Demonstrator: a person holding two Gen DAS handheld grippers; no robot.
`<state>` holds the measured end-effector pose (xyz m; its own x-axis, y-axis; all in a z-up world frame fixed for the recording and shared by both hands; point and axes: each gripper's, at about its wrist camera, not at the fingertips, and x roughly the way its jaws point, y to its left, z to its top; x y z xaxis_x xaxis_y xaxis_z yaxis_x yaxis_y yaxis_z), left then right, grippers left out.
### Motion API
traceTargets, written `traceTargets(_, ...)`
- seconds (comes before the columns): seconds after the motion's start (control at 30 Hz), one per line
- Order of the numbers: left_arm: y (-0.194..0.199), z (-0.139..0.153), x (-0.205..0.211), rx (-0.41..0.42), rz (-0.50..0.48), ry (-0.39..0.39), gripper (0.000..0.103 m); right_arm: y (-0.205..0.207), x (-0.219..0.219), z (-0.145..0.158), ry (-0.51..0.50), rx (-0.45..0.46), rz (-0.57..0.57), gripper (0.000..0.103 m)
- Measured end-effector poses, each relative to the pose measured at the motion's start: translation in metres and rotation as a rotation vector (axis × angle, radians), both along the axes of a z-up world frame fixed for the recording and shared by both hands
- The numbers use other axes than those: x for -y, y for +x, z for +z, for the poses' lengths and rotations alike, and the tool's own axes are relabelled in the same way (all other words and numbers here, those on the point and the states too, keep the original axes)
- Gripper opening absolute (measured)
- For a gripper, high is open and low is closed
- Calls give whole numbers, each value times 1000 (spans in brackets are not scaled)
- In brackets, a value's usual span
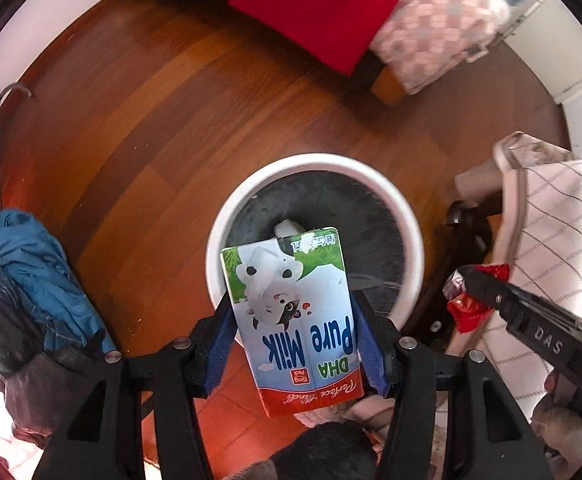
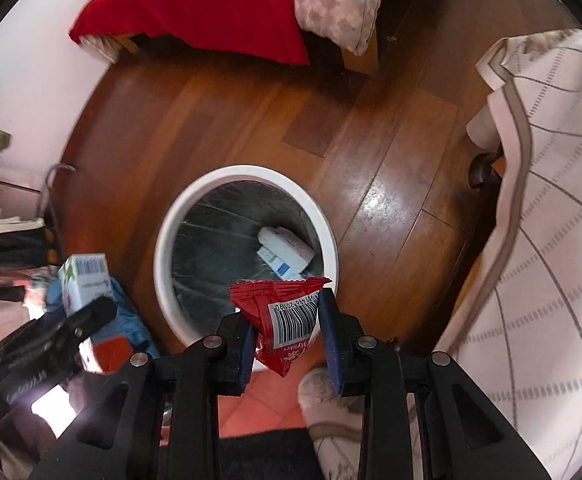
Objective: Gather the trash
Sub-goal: 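Carry carton and wrapper over the bin and open both tools, then swing both tools back toward the table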
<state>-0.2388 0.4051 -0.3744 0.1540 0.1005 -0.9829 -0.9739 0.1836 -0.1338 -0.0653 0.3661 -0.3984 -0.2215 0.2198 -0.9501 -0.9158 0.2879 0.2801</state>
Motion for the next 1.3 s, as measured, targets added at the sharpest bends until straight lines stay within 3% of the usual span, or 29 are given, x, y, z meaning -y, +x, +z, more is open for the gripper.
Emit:
traceTargets(0.07,-6,-4,-3,-1,26,-1,78,-2,-16,-17,-22,30,20,31)
traceTargets(0.13,-12,-4,-2,-18,49,16,93,-4,-27,-30,-40,32,31,32)
traceTargets(0.23,-19,-2,-1,-63,70,53,96,-10,-40,-47,-69,41,47,51)
traceTargets(0.4,-32,2,3,-83,102,126,96,-15,-38,-52,-63,55,50,92)
traceTargets(0.5,-36,4,7,-78,111,129,96,-18,-28,-46,-57,70,64,103)
traceTargets(0.77,-35,21,30,-90,98,136,96,-28,5,-15,-25,144,95,103)
traceTargets(1.3,-29,89,85,-42,63,239,96,-36,72,59,72,143,115,103)
